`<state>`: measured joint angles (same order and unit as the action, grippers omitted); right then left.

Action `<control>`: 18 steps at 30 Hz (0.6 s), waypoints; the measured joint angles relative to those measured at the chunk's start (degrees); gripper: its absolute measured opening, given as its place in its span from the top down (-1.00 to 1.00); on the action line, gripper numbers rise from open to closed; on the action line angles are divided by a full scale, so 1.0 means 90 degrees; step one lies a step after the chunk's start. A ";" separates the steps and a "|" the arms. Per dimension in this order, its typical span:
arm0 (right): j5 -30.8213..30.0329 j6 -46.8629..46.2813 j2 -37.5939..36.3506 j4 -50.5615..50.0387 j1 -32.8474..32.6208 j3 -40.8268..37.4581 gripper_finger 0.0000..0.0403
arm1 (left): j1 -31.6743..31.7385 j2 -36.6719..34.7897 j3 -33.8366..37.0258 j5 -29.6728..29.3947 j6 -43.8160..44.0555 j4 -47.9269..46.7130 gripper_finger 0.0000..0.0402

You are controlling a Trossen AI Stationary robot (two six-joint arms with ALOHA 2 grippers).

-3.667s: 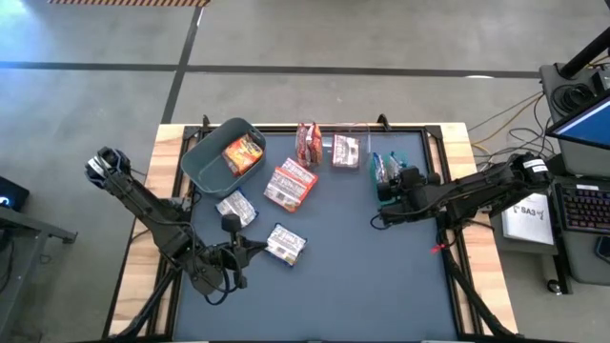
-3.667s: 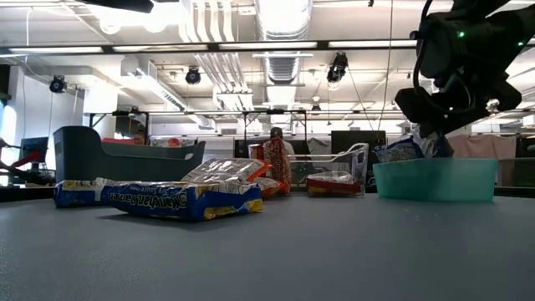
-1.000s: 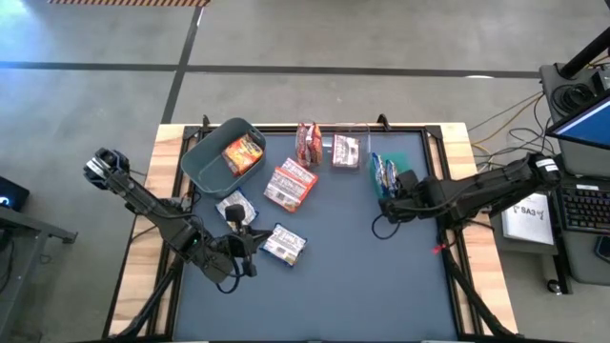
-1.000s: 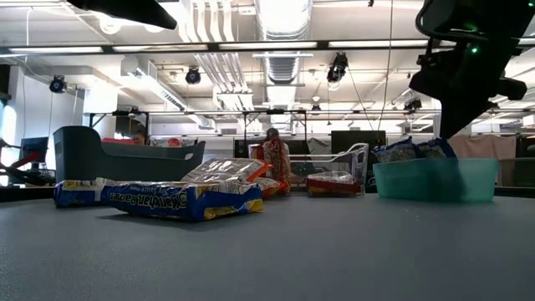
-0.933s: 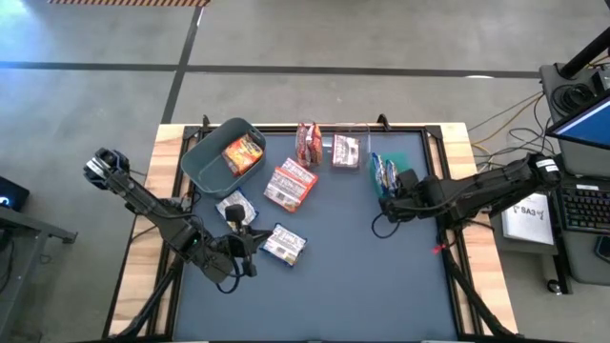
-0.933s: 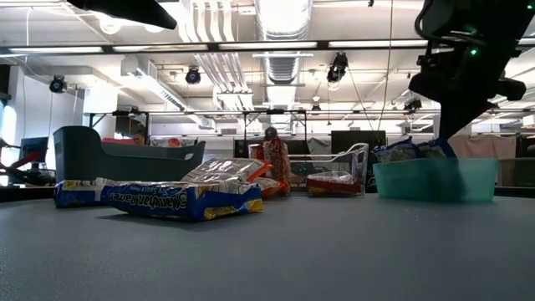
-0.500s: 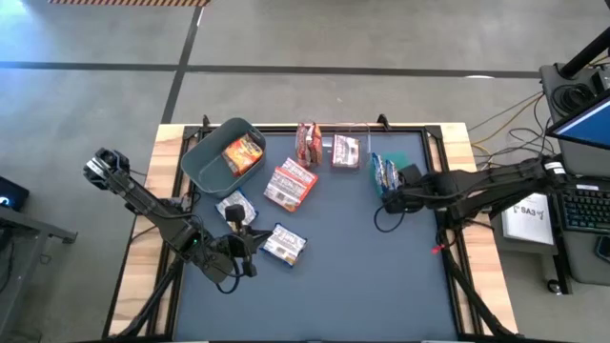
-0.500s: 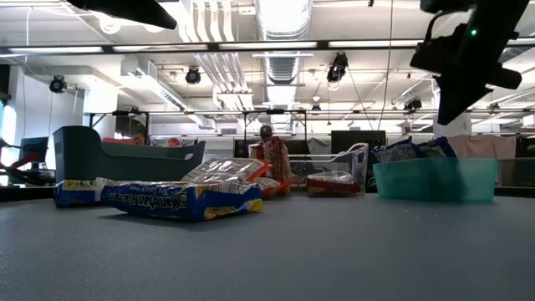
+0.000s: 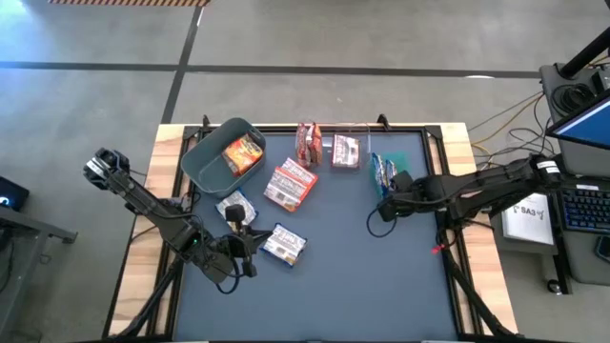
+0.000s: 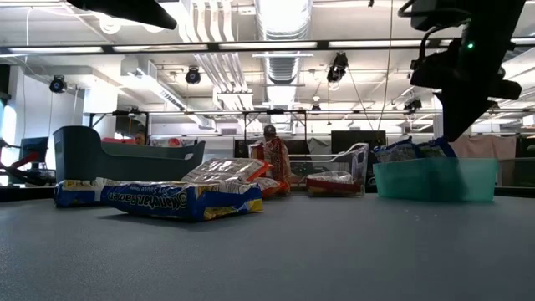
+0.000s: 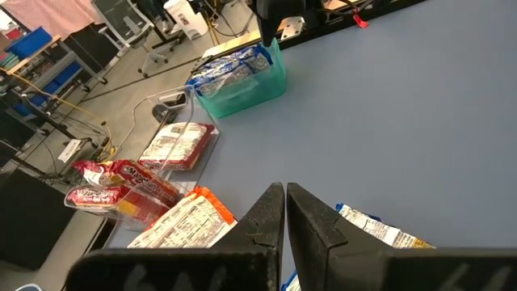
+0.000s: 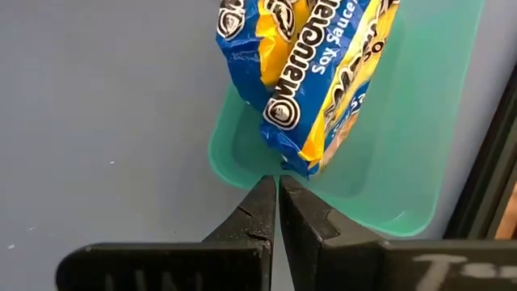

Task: Sort Maruchan noodles
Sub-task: Put the orange noodle pack into the gray bin

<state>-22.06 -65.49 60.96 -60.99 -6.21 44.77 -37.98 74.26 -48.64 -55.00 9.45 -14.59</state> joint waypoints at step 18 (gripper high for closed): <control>-0.1024 0.0218 0.0397 -0.0024 0.0339 -0.0005 0.96 | 0.0000 0.0000 0.0000 0.0002 0.0005 0.0002 1.00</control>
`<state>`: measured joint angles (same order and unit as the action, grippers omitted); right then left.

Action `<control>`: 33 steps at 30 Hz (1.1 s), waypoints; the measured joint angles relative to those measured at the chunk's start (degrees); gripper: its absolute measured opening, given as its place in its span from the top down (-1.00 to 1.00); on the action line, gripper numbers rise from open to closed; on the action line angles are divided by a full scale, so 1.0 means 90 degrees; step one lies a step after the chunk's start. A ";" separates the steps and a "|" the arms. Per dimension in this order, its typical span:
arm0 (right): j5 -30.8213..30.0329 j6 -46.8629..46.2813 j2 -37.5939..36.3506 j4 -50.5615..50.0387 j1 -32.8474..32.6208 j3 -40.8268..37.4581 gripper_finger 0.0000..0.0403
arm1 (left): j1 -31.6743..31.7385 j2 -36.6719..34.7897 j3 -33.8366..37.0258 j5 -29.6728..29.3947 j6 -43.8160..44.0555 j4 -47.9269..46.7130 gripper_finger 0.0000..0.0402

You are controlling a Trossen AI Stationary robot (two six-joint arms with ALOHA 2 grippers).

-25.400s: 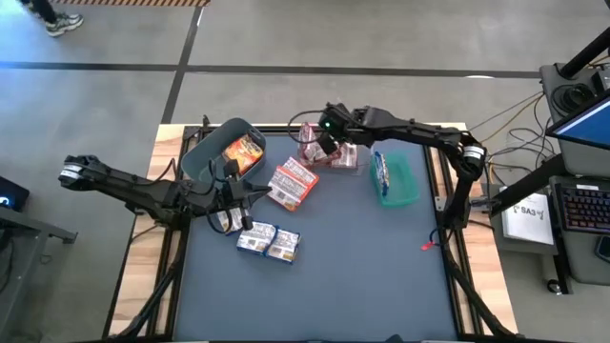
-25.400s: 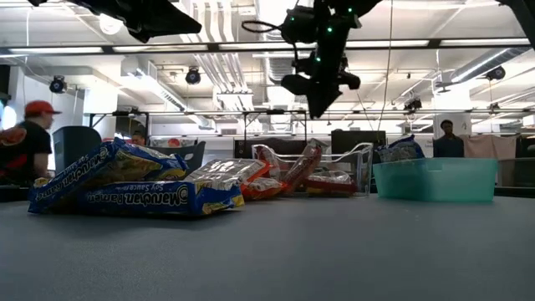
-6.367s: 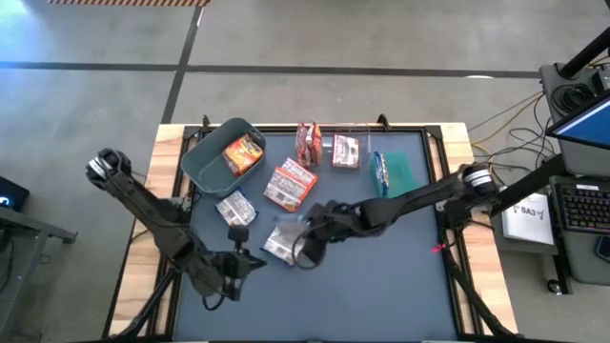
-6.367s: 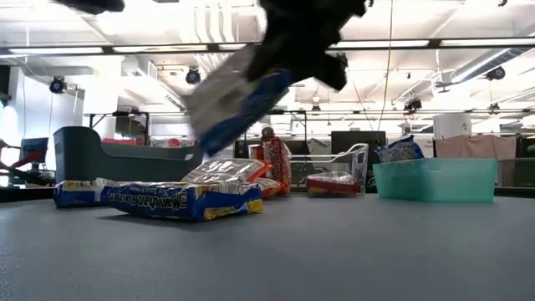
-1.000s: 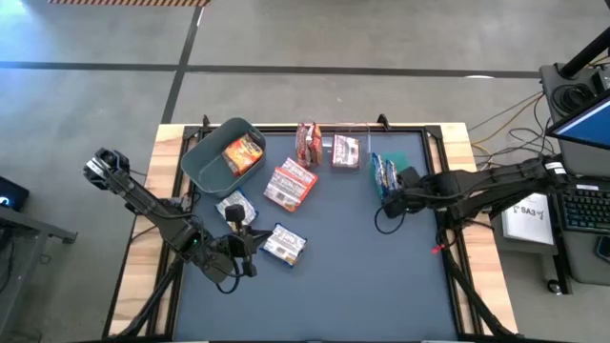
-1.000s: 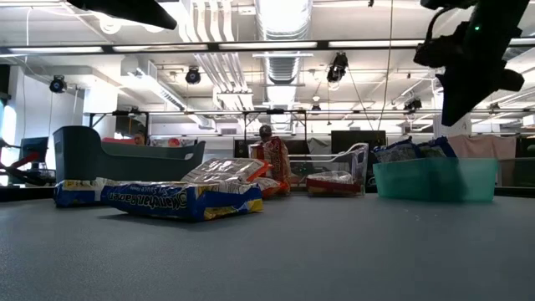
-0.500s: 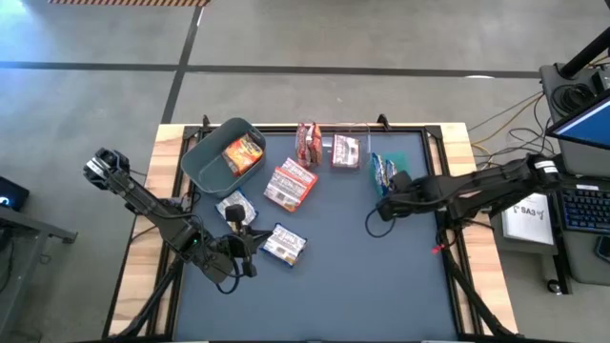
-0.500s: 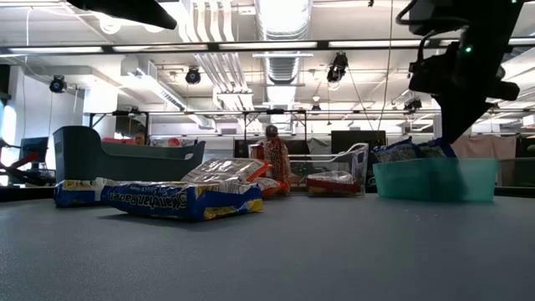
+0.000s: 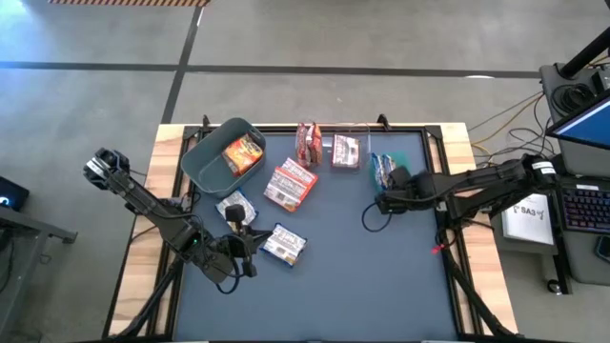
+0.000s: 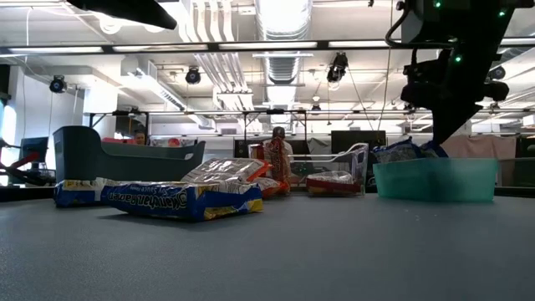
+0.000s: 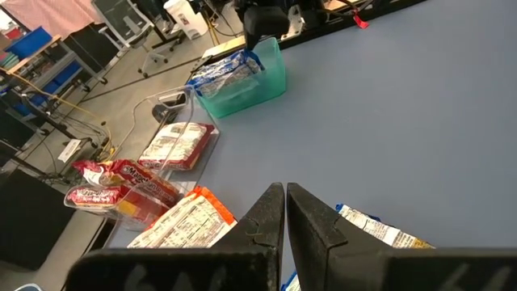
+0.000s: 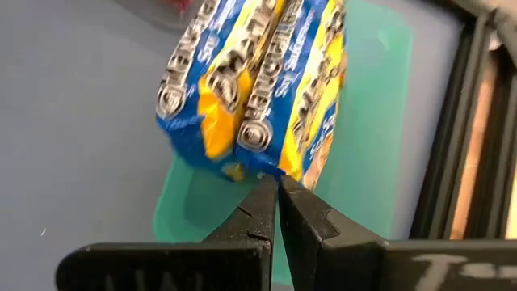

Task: Sort Maruchan noodles
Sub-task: Put the orange noodle pack into the gray bin

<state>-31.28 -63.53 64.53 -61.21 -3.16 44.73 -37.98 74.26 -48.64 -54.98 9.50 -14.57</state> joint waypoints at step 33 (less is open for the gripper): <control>-0.1580 0.3143 -0.0416 0.4529 -0.1358 0.0223 0.96 | 0.0160 0.0079 0.0002 0.0003 0.0170 0.0045 1.00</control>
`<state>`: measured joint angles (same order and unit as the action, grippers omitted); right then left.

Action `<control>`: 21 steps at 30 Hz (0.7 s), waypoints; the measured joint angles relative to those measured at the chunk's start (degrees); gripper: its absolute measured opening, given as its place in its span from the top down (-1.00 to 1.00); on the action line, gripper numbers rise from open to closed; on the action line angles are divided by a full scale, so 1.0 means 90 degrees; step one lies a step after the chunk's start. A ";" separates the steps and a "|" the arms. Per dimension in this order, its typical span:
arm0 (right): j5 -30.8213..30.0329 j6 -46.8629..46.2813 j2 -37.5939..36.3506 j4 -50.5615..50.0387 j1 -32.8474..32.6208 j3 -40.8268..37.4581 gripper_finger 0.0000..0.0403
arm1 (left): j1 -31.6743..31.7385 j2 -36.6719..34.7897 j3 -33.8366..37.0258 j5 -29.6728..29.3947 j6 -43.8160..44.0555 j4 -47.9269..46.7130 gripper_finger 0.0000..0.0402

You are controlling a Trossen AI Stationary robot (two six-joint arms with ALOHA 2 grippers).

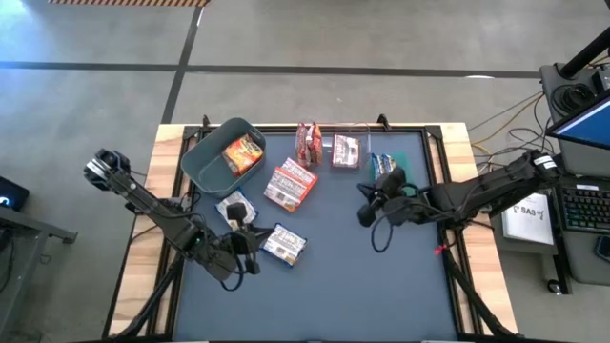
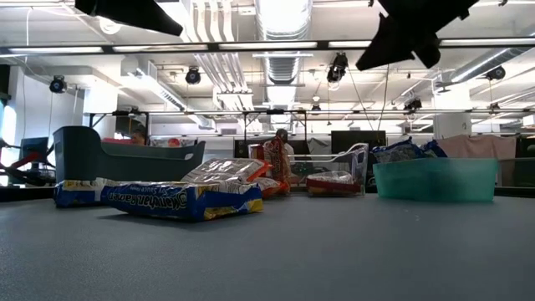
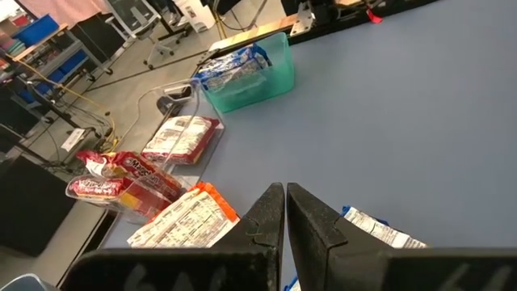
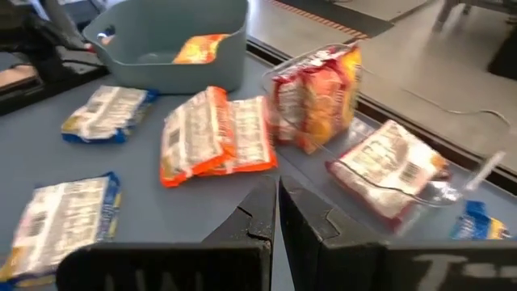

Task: Sort Maruchan noodles
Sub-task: Put the orange noodle pack into the gray bin

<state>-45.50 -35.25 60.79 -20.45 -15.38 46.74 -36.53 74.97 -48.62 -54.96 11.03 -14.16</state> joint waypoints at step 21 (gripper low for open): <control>0.0124 0.0163 0.0016 0.0779 0.0002 0.0000 0.96 | 0.0102 0.0237 0.0000 -0.0005 -0.0478 0.0001 1.00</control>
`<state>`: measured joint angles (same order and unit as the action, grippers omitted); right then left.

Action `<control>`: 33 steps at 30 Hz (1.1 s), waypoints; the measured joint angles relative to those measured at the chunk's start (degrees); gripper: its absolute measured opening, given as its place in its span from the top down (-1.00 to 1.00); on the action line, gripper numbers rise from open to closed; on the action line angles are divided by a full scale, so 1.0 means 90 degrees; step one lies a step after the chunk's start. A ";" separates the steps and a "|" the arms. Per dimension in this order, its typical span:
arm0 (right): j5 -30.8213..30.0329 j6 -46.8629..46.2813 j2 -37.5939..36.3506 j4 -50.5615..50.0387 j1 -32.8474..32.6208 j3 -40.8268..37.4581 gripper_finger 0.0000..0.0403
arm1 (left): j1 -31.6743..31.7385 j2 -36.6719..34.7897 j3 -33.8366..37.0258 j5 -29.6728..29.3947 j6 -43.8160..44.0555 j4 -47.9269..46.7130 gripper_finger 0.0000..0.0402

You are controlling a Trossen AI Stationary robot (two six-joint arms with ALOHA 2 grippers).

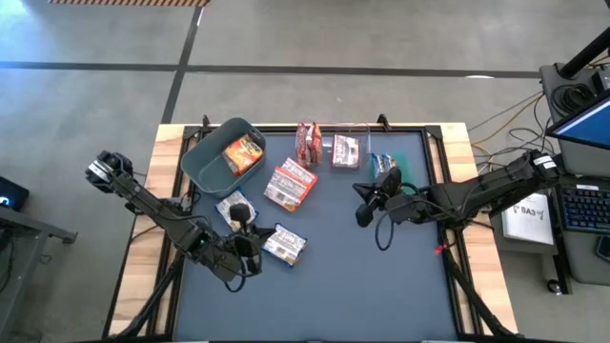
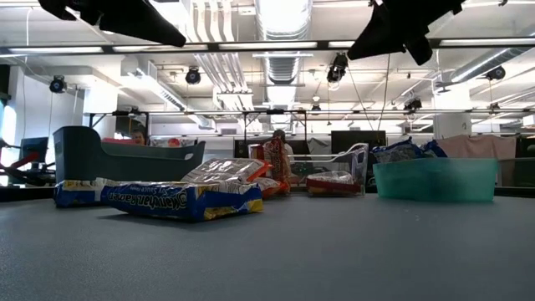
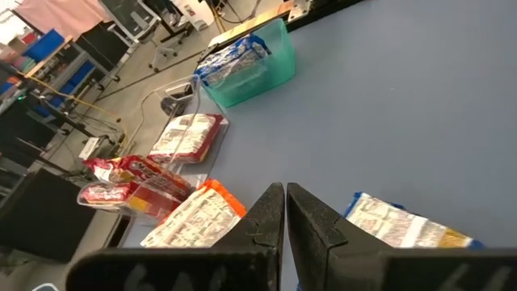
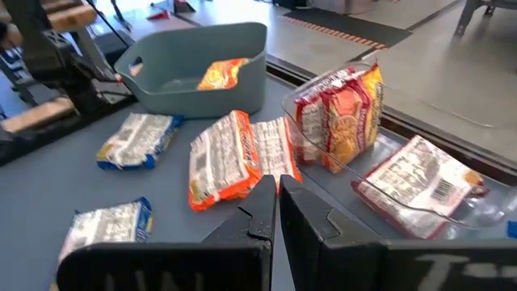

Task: Sort Maruchan noodles
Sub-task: Put the orange noodle pack into the gray bin

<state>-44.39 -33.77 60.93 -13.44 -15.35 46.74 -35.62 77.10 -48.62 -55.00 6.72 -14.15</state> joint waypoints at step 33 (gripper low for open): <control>0.0984 -0.0251 0.0203 0.1851 0.0044 0.0085 0.96 | 0.1413 -0.0468 -0.0080 0.0281 -0.2247 -0.0547 1.00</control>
<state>-35.53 -36.04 62.75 3.23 -14.96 47.51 -22.90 72.89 -49.34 -52.47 -13.50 -19.07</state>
